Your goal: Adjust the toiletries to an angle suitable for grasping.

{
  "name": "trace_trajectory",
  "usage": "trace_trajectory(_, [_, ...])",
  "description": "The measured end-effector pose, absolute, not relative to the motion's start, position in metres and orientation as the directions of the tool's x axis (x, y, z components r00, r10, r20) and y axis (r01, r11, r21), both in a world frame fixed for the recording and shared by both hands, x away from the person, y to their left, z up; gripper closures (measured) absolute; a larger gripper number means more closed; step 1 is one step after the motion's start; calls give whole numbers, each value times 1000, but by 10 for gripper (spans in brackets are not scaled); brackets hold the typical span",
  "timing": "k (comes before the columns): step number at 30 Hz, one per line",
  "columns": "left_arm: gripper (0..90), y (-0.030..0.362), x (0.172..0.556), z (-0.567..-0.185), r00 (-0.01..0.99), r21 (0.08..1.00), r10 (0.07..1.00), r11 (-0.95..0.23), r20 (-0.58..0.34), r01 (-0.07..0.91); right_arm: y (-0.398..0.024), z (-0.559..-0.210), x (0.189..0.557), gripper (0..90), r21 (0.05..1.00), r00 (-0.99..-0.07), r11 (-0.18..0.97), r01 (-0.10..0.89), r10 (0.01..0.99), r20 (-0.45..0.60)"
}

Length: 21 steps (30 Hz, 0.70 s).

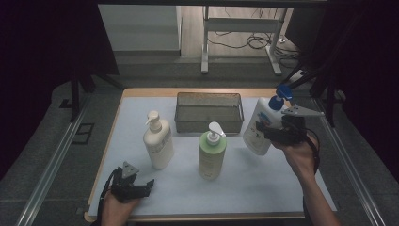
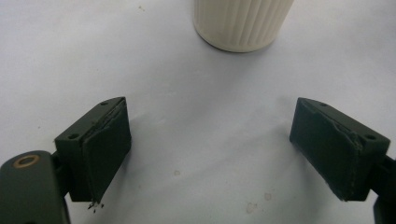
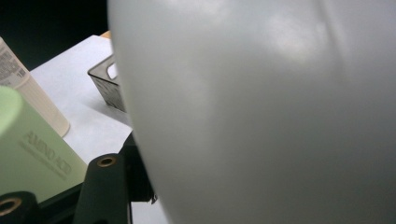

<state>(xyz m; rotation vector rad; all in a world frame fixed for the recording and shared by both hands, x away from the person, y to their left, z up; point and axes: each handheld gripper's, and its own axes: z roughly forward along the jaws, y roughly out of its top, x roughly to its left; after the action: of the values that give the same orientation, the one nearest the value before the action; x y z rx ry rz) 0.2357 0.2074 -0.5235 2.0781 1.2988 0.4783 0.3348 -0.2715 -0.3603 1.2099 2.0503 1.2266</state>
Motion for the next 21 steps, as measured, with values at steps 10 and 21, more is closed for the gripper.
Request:
trace_trajectory(10, [123,207,236,-523,447,679,894,-312,-26,664,-252,-350,346,408,868,-522,217,447,851,56])
trace_trajectory(21, [123,208,236,-523,449,678,893,-314,-26,665,-235,-340,358,410,872,-525,228,434,850,39])
